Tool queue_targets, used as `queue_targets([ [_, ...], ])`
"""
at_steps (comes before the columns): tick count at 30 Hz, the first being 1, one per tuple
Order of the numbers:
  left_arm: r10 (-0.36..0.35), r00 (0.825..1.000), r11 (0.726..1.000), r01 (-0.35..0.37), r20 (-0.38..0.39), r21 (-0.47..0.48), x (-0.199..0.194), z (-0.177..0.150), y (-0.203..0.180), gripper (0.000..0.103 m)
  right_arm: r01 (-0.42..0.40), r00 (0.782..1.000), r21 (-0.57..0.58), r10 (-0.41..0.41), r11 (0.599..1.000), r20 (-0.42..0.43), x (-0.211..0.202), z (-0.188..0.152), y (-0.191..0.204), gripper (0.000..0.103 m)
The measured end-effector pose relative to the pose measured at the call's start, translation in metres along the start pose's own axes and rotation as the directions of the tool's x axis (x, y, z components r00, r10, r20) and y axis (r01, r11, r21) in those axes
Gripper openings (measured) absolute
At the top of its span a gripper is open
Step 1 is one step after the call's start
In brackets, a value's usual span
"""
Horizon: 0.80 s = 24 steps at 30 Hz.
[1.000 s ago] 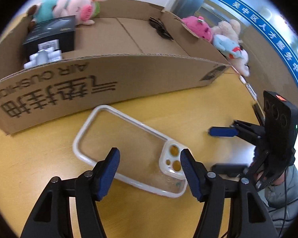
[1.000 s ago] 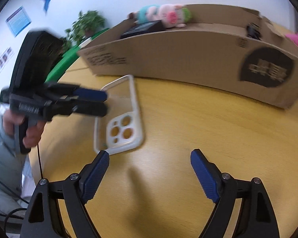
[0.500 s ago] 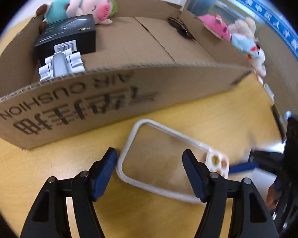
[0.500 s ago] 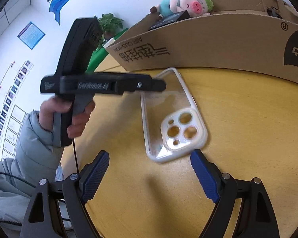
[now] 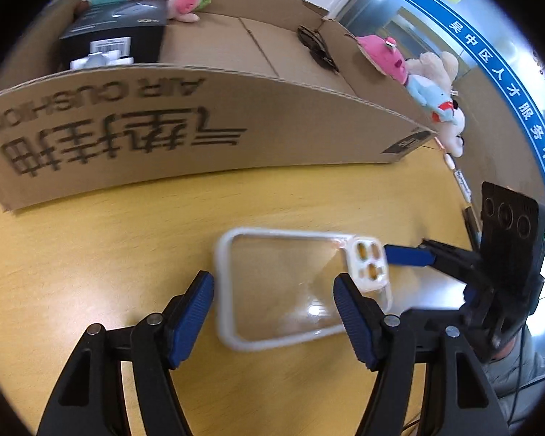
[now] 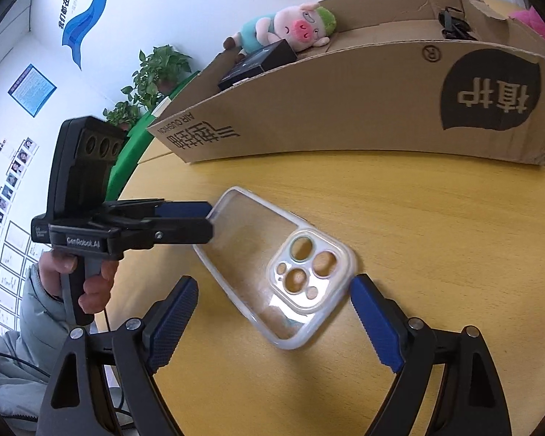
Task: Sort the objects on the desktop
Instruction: 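Position the right gripper over the phone case rim while the left gripper hovers nearby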
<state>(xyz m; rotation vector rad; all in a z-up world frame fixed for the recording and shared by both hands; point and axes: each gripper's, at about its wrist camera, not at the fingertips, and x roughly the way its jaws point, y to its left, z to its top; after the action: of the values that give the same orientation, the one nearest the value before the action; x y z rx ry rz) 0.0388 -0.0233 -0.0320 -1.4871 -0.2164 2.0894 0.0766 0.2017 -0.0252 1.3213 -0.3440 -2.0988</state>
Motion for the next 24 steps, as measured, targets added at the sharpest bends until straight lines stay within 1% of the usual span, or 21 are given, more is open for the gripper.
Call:
queue_targets([
  [2, 0.032, 0.999, 0.999, -0.032, 0.002, 0.013, 0.002, 0.003, -0.006, 0.068, 0.022, 1.000, -0.017, -0.022, 1.000, 0.008, 0.002, 0.002, 0.004, 0.090],
  [3, 0.027, 1.000, 1.000, -0.027, 0.010, 0.008, 0.000, 0.002, -0.008, 0.068, 0.029, 0.999, -0.022, -0.028, 0.999, 0.015, 0.001, 0.004, 0.004, 0.090],
  [5, -0.079, 0.996, 0.997, 0.079, 0.047, -0.004, -0.009, 0.001, -0.009, 0.066, 0.004, 0.999, -0.028, -0.002, 1.000, 0.049, -0.008, 0.006, 0.005, 0.089],
  [6, -0.117, 0.990, 0.993, 0.117, 0.073, 0.005, -0.015, 0.000, -0.014, 0.066, -0.027, 0.997, -0.038, 0.030, 0.999, 0.071, -0.012, 0.009, 0.008, 0.089],
  [7, -0.130, 0.986, 0.991, 0.128, 0.105, 0.029, -0.021, -0.001, -0.020, 0.066, -0.038, 0.995, -0.061, 0.043, 0.997, 0.092, -0.016, 0.011, 0.013, 0.089],
  [8, -0.124, 0.984, 0.991, 0.117, 0.131, 0.060, -0.028, -0.002, -0.027, 0.066, -0.030, 0.993, -0.097, 0.041, 0.995, 0.108, -0.019, 0.011, 0.020, 0.089],
  [10, -0.099, 0.985, 0.993, 0.088, 0.144, 0.083, -0.032, -0.004, -0.033, 0.066, 0.000, 0.993, -0.151, 0.018, 0.989, 0.114, -0.022, 0.010, 0.029, 0.089],
  [11, -0.088, 0.987, 0.994, 0.079, 0.131, 0.077, -0.030, -0.004, -0.032, 0.066, 0.020, 0.994, -0.153, -0.003, 0.988, 0.113, -0.022, 0.008, 0.030, 0.089],
  [14, -0.048, 0.996, 0.999, 0.047, 0.078, 0.015, -0.018, -0.002, -0.018, 0.066, 0.063, 0.993, -0.085, -0.054, 0.994, 0.105, -0.027, 0.001, 0.017, 0.089],
  [16, -0.053, 0.997, 0.998, 0.054, 0.047, -0.016, -0.007, 0.001, -0.011, 0.066, 0.110, 0.990, -0.029, -0.107, 0.993, 0.090, -0.032, -0.006, 0.004, 0.089],
  [17, -0.060, 0.997, 0.998, 0.061, 0.037, -0.016, -0.003, 0.002, -0.011, 0.066, 0.124, 0.989, -0.006, -0.123, 0.992, 0.080, -0.033, -0.009, -0.001, 0.089],
  [20, -0.060, 0.998, 0.998, 0.060, -0.003, 0.001, 0.013, 0.007, -0.015, 0.066, 0.128, 0.990, 0.058, -0.131, 0.990, 0.056, -0.033, -0.015, -0.016, 0.089],
  [21, -0.063, 0.998, 0.998, 0.063, 0.006, 0.012, 0.014, 0.009, -0.017, 0.066, 0.123, 0.991, 0.066, -0.127, 0.990, 0.052, -0.032, -0.016, -0.019, 0.089],
  [22, -0.078, 0.997, 0.997, 0.078, -0.004, 0.018, 0.015, 0.011, -0.020, 0.067, 0.115, 0.992, 0.073, -0.118, 0.991, 0.047, -0.029, -0.016, -0.020, 0.089],
  [24, -0.048, 0.999, 0.998, 0.048, -0.002, 0.038, 0.014, 0.012, -0.023, 0.068, 0.089, 0.994, 0.076, -0.093, 0.993, 0.051, -0.025, -0.014, -0.020, 0.094],
])
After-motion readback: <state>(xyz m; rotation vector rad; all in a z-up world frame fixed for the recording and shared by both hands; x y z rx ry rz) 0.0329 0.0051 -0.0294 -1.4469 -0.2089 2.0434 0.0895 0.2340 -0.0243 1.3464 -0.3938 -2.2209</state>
